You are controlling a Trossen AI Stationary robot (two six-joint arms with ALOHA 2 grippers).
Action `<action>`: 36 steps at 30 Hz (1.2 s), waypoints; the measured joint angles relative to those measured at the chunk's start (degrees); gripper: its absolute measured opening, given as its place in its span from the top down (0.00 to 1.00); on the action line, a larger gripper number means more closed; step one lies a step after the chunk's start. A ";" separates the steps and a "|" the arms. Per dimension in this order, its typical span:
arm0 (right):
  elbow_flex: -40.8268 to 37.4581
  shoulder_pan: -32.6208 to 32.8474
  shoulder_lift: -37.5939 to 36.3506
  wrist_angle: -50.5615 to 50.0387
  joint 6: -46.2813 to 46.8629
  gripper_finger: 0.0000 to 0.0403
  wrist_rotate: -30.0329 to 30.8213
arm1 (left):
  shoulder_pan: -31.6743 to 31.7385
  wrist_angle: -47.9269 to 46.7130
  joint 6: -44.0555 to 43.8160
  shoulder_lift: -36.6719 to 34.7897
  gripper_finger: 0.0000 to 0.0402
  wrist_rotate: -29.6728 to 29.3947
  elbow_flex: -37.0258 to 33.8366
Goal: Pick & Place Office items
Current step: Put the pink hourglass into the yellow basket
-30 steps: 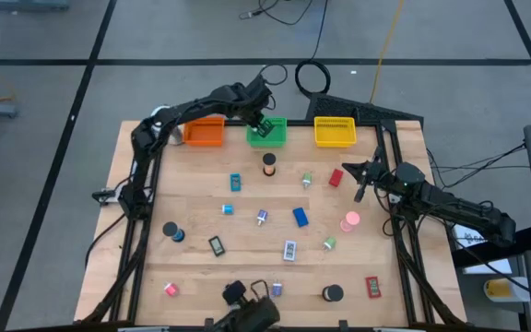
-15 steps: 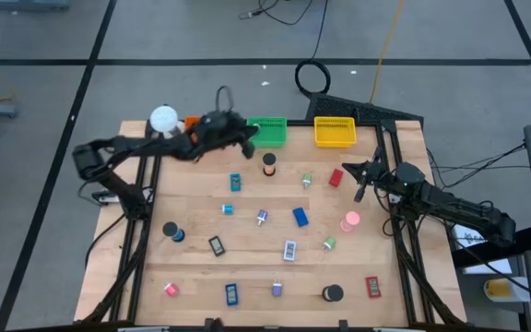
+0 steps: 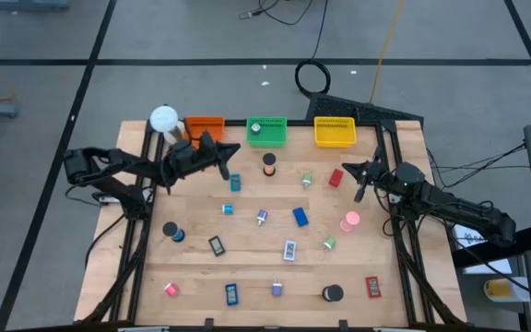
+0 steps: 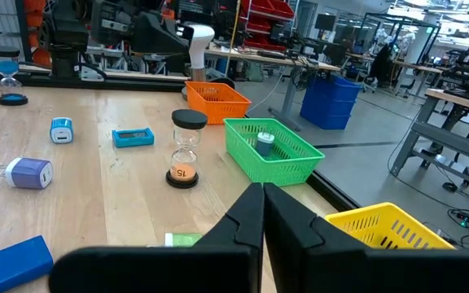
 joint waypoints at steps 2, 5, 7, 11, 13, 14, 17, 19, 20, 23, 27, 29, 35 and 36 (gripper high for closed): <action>0.02 -0.02 0.00 0.00 0.02 1.00 0.00 | 0.00 -0.16 -1.15 0.01 0.95 0.01 -0.33; 0.00 -0.02 0.02 1.60 0.02 1.00 0.06 | 0.00 -0.30 -1.79 0.02 0.97 -0.04 -0.33; 0.00 0.00 -0.01 4.23 0.20 1.00 0.05 | 0.00 -0.30 -1.77 0.02 0.99 -0.04 -0.33; 0.00 0.00 0.02 9.54 11.95 1.00 -1.59 | 0.00 -0.32 -1.78 0.02 0.98 -0.08 -0.33; 0.00 0.00 0.02 13.08 17.14 1.00 -1.20 | 0.00 -0.32 -1.78 0.02 0.96 -0.08 -0.33; 0.00 0.00 0.02 14.95 18.12 1.00 -1.11 | 0.00 -0.32 -1.78 0.02 0.95 -0.08 -0.33; 0.00 0.00 0.01 20.22 18.21 1.00 -1.32 | 0.00 -0.34 -1.78 0.02 0.93 -0.09 -0.33; -0.02 -0.02 0.09 25.75 18.26 1.00 -1.20 | 0.00 -0.34 -1.78 0.02 0.92 -0.10 -0.33; 0.04 -0.02 0.07 28.84 18.83 1.00 -1.24 | 0.00 -0.34 -1.78 0.02 0.91 -0.10 -0.31; 2.71 0.19 0.33 28.06 21.78 1.00 -2.09 | 0.00 -0.34 -1.78 0.02 0.91 -0.10 -0.31; 9.38 2.02 4.98 13.03 24.36 1.00 1.84 | 0.00 -0.34 -1.78 0.02 0.91 -0.11 -0.31; 13.54 3.48 8.56 8.80 26.20 1.00 5.48 | 0.00 -0.36 -1.80 0.04 0.91 -0.15 -0.29; 25.60 10.82 23.26 -6.51 31.46 1.00 13.31 | 0.01 -0.39 -1.80 0.04 0.91 -0.34 -0.26; 27.67 12.25 25.64 -9.71 31.94 1.00 15.79 | 0.00 -0.40 -1.80 0.04 0.91 -0.43 -0.26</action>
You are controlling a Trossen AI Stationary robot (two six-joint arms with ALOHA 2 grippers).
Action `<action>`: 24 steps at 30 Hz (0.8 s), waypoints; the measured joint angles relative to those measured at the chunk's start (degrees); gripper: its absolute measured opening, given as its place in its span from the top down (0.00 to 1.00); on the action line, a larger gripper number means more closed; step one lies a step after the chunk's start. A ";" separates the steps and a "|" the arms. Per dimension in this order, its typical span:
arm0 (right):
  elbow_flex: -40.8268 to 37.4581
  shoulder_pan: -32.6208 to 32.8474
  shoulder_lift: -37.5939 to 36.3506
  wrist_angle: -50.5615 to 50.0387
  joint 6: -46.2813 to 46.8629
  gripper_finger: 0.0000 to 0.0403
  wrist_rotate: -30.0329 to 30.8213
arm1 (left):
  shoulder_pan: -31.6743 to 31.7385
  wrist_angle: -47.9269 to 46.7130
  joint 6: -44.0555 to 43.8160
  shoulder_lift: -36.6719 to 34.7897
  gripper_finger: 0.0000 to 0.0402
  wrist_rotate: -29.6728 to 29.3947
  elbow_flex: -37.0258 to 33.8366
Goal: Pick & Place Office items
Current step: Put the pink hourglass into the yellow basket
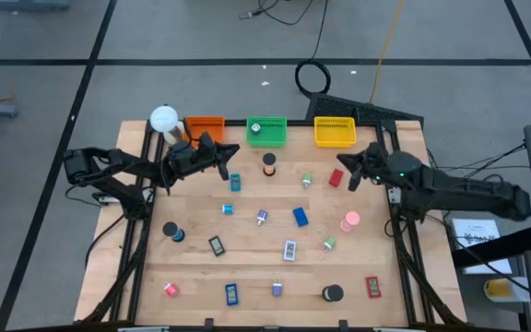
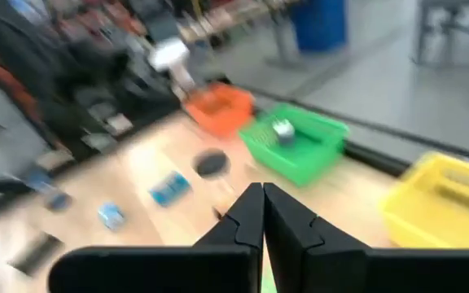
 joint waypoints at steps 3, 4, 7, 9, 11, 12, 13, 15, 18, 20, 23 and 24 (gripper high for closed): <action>5.14 3.76 7.10 -6.63 2.23 1.00 6.24 | 0.00 -0.02 0.00 0.00 0.91 -0.12 0.00; 6.12 4.73 9.04 -7.64 2.64 1.00 7.67 | 0.00 0.00 0.00 0.00 0.91 -0.14 0.00; 8.98 6.94 13.24 -7.14 2.73 1.00 10.17 | 0.00 -0.01 0.00 0.00 0.91 -0.13 0.00; 9.92 7.66 15.08 -7.14 3.12 1.00 11.21 | 0.00 0.00 0.00 0.01 0.91 -0.14 0.00; 10.21 7.97 16.14 -7.44 4.08 1.00 11.25 | 0.00 0.00 0.00 0.00 0.91 -0.12 0.00; 10.39 8.08 16.30 -7.43 4.56 1.00 11.27 | 0.00 0.00 0.00 0.02 0.91 -0.12 0.00; 10.49 8.08 16.28 -6.99 5.06 1.00 11.31 | 0.00 0.00 -0.05 0.02 0.91 -0.13 0.00; 10.58 8.10 16.23 -7.03 6.39 1.00 11.32 | -0.12 0.02 -1.77 0.01 0.91 -0.01 0.00; 10.58 8.20 16.30 -7.21 7.85 1.00 11.07 | -0.66 -1.07 -6.73 0.00 0.91 1.07 0.04; 10.91 8.63 16.26 -8.08 8.77 1.00 10.48 | -0.99 -2.02 -4.26 0.04 0.91 4.60 0.04; 12.47 9.25 16.84 -11.98 10.69 1.00 9.96 | -2.09 -2.29 1.87 0.04 0.91 11.94 0.04; 13.15 9.50 17.09 -13.72 11.41 1.00 9.98 | -2.57 -2.21 3.00 0.04 0.91 13.56 0.04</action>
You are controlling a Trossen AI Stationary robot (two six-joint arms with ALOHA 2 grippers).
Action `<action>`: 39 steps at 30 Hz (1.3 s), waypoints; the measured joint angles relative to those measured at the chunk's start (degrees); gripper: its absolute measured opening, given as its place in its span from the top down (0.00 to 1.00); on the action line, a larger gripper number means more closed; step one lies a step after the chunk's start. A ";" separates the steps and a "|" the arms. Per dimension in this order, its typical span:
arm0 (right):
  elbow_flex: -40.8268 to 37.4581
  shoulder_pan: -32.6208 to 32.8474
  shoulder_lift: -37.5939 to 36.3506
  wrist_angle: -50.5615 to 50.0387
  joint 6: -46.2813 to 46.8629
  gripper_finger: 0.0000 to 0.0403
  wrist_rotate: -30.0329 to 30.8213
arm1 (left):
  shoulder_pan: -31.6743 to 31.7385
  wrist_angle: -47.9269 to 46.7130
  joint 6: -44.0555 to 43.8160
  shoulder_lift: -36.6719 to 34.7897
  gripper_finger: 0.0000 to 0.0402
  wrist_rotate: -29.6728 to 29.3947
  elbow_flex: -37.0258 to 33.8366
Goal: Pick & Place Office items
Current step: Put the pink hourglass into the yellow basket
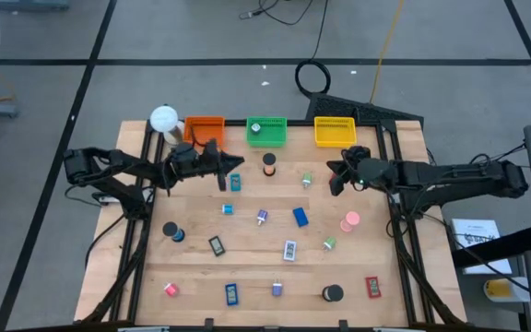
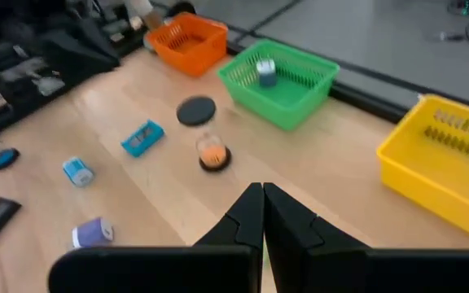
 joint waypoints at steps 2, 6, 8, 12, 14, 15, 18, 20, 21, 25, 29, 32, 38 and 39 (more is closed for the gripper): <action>1.50 0.40 0.97 -2.96 1.46 1.00 0.00 | -1.03 1.20 1.54 0.00 0.91 1.71 0.00; 5.75 1.55 4.48 -10.77 5.24 1.00 -0.06 | -3.11 2.37 3.94 0.00 0.91 3.22 0.00; 8.52 2.21 6.67 -15.49 8.07 1.00 -0.24 | -4.13 2.79 4.89 0.00 0.91 3.39 0.00; 15.01 3.93 11.52 -26.63 14.92 1.00 -1.90 | -5.63 3.22 6.77 0.00 0.91 2.56 0.00; 18.43 5.18 13.99 -31.91 18.71 0.99 -3.66 | -5.97 3.20 7.87 0.00 0.91 2.56 0.00; 20.22 5.90 15.28 -34.33 20.53 0.98 -4.65 | -6.10 3.20 8.23 0.00 0.91 2.56 0.00; 25.02 8.39 18.92 -40.63 25.88 0.95 -7.74 | -6.15 3.20 8.89 0.00 0.91 2.52 0.00; 27.86 10.16 21.19 -44.48 30.03 0.93 -9.91 | -6.15 3.19 8.66 0.00 0.91 2.47 0.00; 29.09 11.14 22.21 -46.30 32.13 0.92 -11.12 | -6.15 3.18 8.51 0.00 0.91 2.40 0.00; 31.45 14.86 25.17 -50.58 41.86 0.87 -16.95 | -6.16 3.18 8.54 0.00 0.91 2.36 0.00; 31.46 18.34 26.14 -51.98 50.40 0.78 -21.21 | -6.15 3.15 8.48 0.00 0.91 2.36 0.00; 31.46 20.58 26.46 -54.23 55.81 0.71 -21.42 | -6.15 3.14 8.48 0.00 0.91 2.36 0.00; 31.46 22.56 26.46 -58.70 62.31 0.56 -21.31 | -6.15 3.12 8.42 -0.02 0.91 2.36 0.00; 31.14 22.68 26.46 -58.92 62.81 0.53 -21.29 | -6.15 3.11 8.41 -0.02 0.91 2.36 0.00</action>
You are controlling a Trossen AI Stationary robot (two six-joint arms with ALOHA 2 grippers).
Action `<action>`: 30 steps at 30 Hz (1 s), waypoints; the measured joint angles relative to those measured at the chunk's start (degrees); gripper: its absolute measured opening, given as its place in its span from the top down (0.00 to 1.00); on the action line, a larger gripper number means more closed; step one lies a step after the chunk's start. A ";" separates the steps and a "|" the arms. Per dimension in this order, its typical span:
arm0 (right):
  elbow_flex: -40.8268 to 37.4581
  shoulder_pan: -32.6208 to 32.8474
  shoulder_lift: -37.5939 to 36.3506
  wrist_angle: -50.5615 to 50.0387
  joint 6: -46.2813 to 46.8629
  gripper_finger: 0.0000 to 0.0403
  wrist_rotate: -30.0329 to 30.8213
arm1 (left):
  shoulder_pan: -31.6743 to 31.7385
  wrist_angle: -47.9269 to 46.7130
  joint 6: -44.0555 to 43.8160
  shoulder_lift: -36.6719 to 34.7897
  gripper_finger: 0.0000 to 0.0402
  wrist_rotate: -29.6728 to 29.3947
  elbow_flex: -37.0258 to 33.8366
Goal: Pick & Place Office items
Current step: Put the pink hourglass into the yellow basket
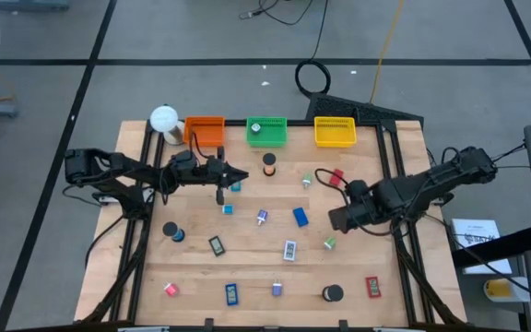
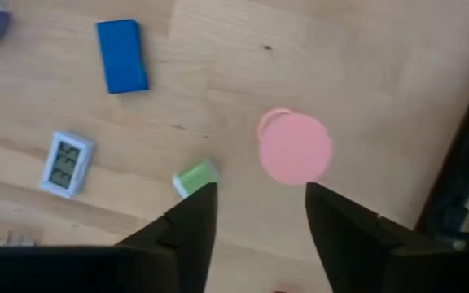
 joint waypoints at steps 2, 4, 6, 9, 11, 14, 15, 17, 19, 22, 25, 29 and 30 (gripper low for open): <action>-1.35 0.00 -0.03 -0.03 0.35 0.48 -0.09 | 0.00 0.00 0.07 0.00 0.91 0.00 0.00; -2.94 -0.01 0.02 0.31 0.17 0.43 -0.45 | 0.00 0.00 0.05 0.00 0.91 0.00 0.00; -4.71 -0.08 -0.02 1.20 0.14 0.39 -1.60 | 0.00 0.00 -0.06 0.00 0.91 0.00 0.00; -6.59 -0.08 0.04 2.75 -0.03 0.32 -1.93 | -0.01 -0.02 0.04 0.00 0.91 0.00 0.00; -7.17 -0.08 -0.01 3.51 -0.42 0.28 -2.47 | 0.00 -0.04 -0.08 0.00 0.91 0.00 0.00; -7.86 -0.11 0.00 4.64 -1.40 0.23 -3.01 | 0.00 -0.04 -0.13 0.00 0.91 0.00 0.00; -8.11 -0.11 0.00 4.93 -1.50 0.22 -3.03 | 0.00 -0.04 -0.13 0.00 0.91 0.00 0.00; -9.03 -0.11 0.00 5.07 -1.51 0.21 -3.04 | -0.01 -0.04 -0.13 0.00 0.91 0.00 0.00; -10.31 -0.13 0.00 5.30 -1.49 0.21 -3.06 | 0.00 -0.04 -0.13 0.00 0.91 0.00 0.00; -12.50 -0.13 0.00 6.41 -1.59 0.21 -3.08 | 0.00 -0.04 -0.13 0.00 0.91 0.00 0.00; -14.65 -0.13 0.00 8.22 -2.69 0.21 -3.06 | 0.00 -0.04 -0.13 0.00 0.91 0.00 0.00; -17.13 -0.19 0.00 10.77 -2.84 0.21 -3.06 | 0.00 -0.04 -0.13 -0.01 0.91 0.00 0.00; -17.75 -0.24 0.00 11.23 -2.86 0.21 -3.04 | 0.00 -0.04 -0.12 0.00 0.91 0.00 0.00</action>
